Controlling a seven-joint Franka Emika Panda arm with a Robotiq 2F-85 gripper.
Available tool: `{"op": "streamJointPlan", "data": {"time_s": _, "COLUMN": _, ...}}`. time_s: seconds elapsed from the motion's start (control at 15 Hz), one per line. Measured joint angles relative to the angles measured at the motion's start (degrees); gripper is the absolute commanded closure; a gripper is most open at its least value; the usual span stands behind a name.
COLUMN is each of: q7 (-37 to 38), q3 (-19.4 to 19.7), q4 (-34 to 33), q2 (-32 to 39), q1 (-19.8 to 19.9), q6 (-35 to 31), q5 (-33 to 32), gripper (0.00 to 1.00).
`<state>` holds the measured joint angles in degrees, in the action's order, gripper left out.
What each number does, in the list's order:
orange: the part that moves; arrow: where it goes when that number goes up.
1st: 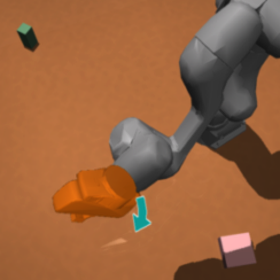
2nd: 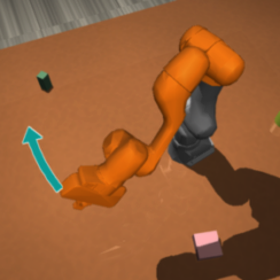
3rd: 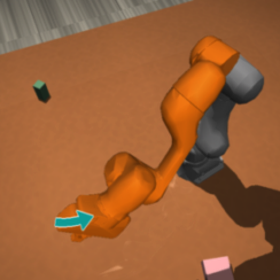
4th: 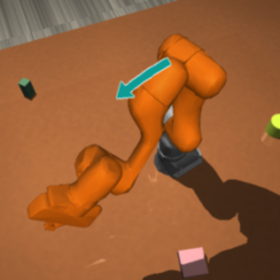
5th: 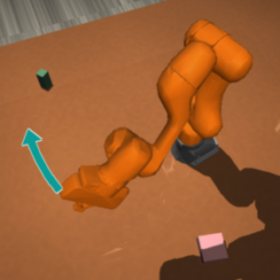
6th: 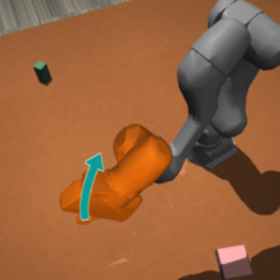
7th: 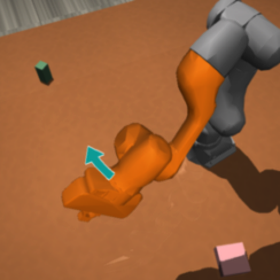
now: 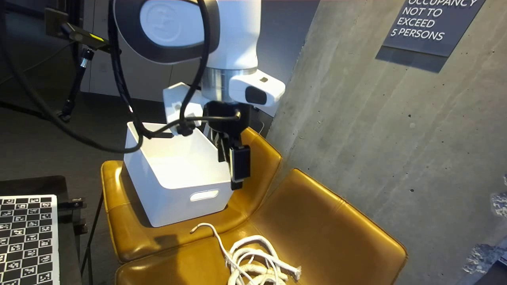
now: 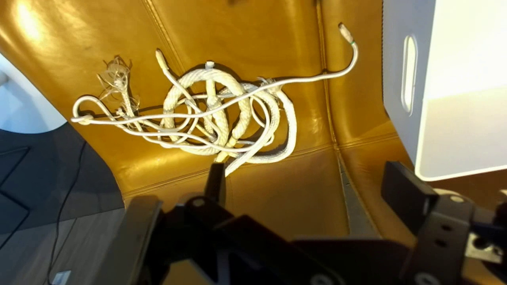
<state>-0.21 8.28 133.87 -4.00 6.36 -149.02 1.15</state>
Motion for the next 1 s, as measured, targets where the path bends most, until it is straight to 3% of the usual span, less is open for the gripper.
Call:
{"op": "streamJointPlan", "data": {"time_s": 0.4, "q7": 3.1, "q3": 0.2, "q4": -6.1, "q2": 10.6, "q1": 0.6, "q6": -6.0, "q5": 3.8, "gripper": 0.00}}
{"op": "streamJointPlan", "data": {"time_s": 1.0, "q7": 10.1, "q3": 1.5, "q4": -15.1, "q2": 27.5, "q1": 1.8, "q6": -6.4, "q5": 3.8, "gripper": 0.00}}
